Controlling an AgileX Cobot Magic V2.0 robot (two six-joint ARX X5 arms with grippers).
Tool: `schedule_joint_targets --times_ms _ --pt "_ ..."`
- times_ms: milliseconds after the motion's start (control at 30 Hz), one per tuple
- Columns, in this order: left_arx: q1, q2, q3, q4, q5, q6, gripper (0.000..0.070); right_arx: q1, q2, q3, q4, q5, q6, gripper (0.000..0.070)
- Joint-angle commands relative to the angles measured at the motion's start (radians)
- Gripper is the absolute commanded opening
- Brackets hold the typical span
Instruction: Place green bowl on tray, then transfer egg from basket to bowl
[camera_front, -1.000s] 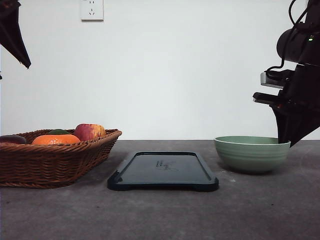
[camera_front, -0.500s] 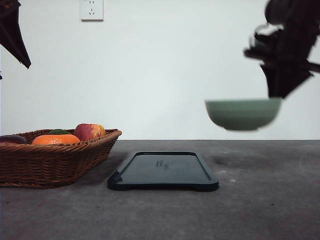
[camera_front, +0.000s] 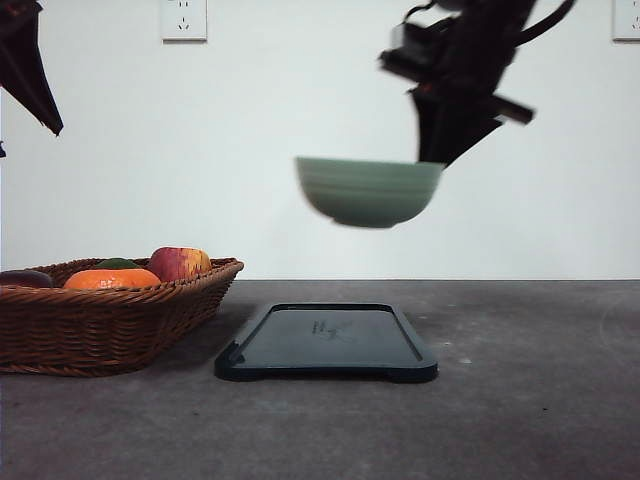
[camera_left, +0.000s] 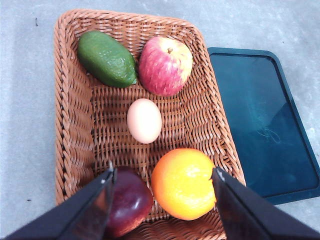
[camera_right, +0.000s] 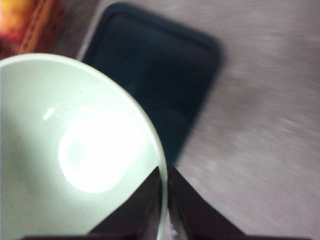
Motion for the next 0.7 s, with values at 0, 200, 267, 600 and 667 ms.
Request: schedule_joint_targets --times_ms 0,200,267,600,667 --pt "-0.003 0.010 0.021 0.013 0.005 0.002 0.0390 0.020 0.052 0.056 0.006 -0.001 -0.003 0.0000" --pt "-0.003 0.010 0.021 0.013 0.005 0.002 0.0390 0.056 0.171 0.141 0.006 0.000 0.011 0.0000" --pt "-0.003 0.010 0.021 0.013 0.005 0.002 0.0390 0.060 0.202 0.153 0.006 0.001 0.012 0.0000" --pt "-0.003 0.011 0.021 0.014 0.005 0.002 0.0390 0.052 0.296 0.157 0.007 0.012 0.018 0.0000" --pt "-0.003 0.011 0.021 0.014 0.005 0.003 0.0390 0.051 0.299 0.157 0.006 0.033 0.017 0.0000"
